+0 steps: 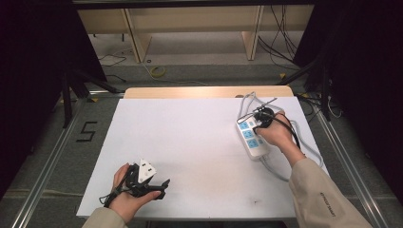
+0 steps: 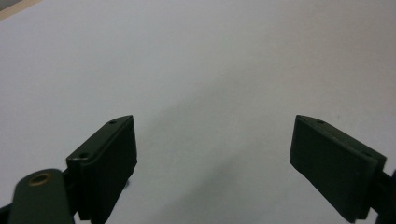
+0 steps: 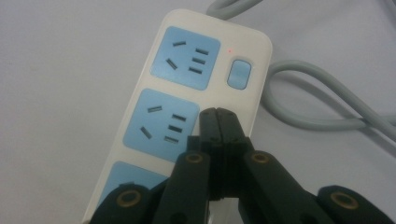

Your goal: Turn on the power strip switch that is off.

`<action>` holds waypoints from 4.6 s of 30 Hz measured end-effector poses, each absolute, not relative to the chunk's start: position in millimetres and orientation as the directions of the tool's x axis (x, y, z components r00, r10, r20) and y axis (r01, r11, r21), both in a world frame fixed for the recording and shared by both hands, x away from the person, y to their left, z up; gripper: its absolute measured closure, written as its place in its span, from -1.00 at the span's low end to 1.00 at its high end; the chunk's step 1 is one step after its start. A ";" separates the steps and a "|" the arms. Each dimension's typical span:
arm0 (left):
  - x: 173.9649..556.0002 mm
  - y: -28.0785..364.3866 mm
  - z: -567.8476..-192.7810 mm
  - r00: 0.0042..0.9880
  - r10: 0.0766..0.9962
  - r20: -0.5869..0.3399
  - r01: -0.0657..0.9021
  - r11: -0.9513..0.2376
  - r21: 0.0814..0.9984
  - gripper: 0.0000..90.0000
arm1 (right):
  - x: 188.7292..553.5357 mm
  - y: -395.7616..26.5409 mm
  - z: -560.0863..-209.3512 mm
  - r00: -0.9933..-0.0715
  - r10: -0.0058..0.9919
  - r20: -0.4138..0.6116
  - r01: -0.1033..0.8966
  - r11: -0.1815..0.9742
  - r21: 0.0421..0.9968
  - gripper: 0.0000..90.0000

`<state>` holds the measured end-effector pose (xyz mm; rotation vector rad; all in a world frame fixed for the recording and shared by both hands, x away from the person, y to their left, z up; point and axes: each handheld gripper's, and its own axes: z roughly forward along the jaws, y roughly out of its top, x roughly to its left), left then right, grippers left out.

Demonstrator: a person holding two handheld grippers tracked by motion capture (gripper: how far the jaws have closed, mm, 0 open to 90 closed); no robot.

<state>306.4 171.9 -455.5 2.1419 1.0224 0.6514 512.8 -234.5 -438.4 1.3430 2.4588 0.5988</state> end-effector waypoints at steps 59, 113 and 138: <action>306.9 172.2 -455.6 0.568 0.810 0.147 0.478 -0.470 0.741 -0.68 | 508.2 -238.1 -433.3 -0.527 0.849 -0.039 0.719 0.471 0.511 0.90; 306.5 171.6 -456.5 0.564 0.813 0.146 0.484 -0.469 0.739 -0.68 | 445.8 -239.4 -407.9 -0.630 0.776 -0.001 0.600 0.488 0.634 0.49; 306.1 172.1 -456.7 0.560 0.816 0.145 0.487 -0.465 0.739 -0.68 | 402.1 -248.2 -412.4 -0.658 0.752 0.038 0.561 0.455 0.692 0.22</action>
